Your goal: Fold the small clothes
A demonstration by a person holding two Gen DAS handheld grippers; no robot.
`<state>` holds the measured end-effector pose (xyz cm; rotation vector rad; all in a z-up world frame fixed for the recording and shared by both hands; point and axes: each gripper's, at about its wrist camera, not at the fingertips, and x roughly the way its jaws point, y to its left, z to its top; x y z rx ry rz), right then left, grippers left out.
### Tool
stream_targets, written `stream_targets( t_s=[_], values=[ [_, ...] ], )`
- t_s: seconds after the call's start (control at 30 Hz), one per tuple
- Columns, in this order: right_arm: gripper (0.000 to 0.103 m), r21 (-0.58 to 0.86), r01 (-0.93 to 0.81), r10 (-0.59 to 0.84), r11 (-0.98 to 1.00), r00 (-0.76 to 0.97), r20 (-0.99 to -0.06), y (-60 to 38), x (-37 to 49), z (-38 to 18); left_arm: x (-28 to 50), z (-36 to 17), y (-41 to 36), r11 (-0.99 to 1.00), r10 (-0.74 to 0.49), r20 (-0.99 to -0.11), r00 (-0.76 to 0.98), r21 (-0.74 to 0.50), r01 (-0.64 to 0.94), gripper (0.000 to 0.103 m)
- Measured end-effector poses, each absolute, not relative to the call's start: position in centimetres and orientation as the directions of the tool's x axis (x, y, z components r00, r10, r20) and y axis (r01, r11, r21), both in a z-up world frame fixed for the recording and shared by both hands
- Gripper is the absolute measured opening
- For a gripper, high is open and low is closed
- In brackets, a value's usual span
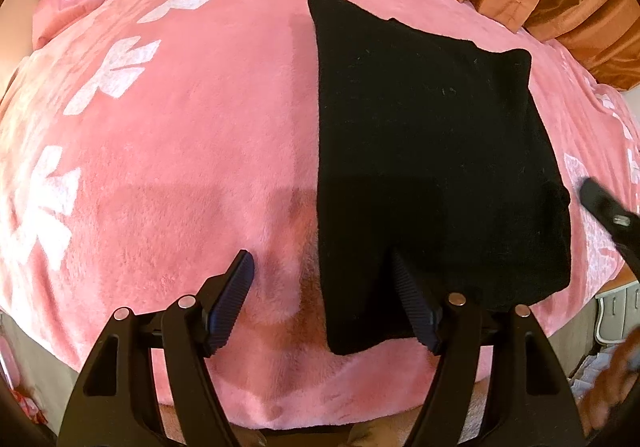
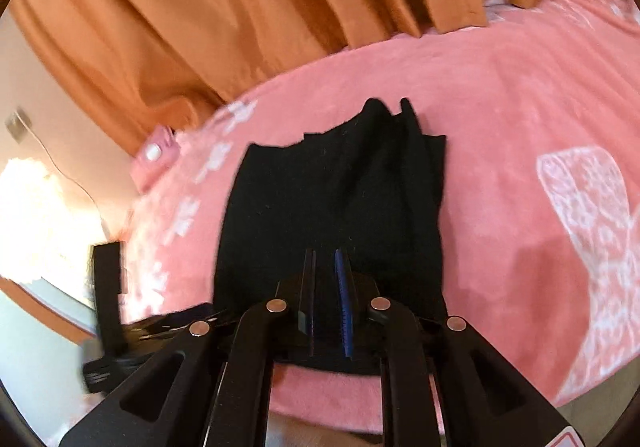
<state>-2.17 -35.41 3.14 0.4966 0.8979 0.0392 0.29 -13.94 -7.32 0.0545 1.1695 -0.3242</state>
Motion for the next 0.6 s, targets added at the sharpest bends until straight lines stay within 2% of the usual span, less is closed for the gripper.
stream_targets(
  t_s=[0.03, 0.07, 0.1, 0.2, 0.23, 0.3, 0.37, 0.4, 0.6],
  values=[
    [0.013, 0.379, 0.186, 0.2, 0.907, 0.601, -0.774, -34.7, -1.3, 1.8, 0.3, -7.3, -13.9, 0.952, -0.224, -0.91, 0.349, -0.127, 0.279, 0.07],
    [0.004, 0.325, 0.213, 0.157, 0.922, 0.562, -0.812, -34.8, -0.7, 0.3, 0.3, -7.3, -13.8, 0.951, -0.225, -0.91, 0.349, -0.128, 0.28, 0.07],
    [0.0, 0.331, 0.213, 0.163, 0.919, 0.561, -0.811, -35.3, -0.6, -0.8, 0.4, -7.4, -13.7, 0.951, -0.227, -0.91, 0.348, -0.129, 0.282, 0.07],
    [0.001, 0.418, 0.25, 0.213, 0.873, 0.576, -0.789, -37.0, -1.4, 0.1, 0.3, -6.9, -13.4, 0.948, -0.242, -0.907, 0.344, -0.146, 0.283, 0.069],
    [0.009, 0.42, 0.257, 0.204, 0.87, 0.587, -0.783, -37.3, -1.7, 0.7, 0.2, -6.4, -13.2, 0.945, -0.258, -0.901, 0.348, -0.16, 0.286, 0.068],
    [0.015, 0.418, 0.263, 0.19, 0.87, 0.603, -0.775, -37.7, -2.6, 1.7, 0.0, -5.4, -13.0, 0.938, -0.289, -0.887, 0.36, -0.188, 0.29, 0.068],
    [0.042, 0.432, 0.271, 0.198, 0.86, 0.604, -0.772, -37.9, -3.2, 2.0, 0.0, -4.6, -13.0, 0.933, -0.315, -0.876, 0.367, -0.214, 0.289, 0.068],
    [0.047, 0.454, 0.275, 0.22, 0.848, 0.597, -0.772, -37.9, -3.2, 1.7, 0.0, -4.3, -12.9, 0.931, -0.326, -0.872, 0.366, -0.228, 0.286, 0.068],
    [0.049, 0.567, 0.305, 0.35, 0.765, 0.542, -0.764, -37.4, -4.2, -0.9, -0.6, -2.6, -10.6, 0.928, -0.357, -0.849, 0.389, -0.275, 0.251, 0.068]
  ],
)
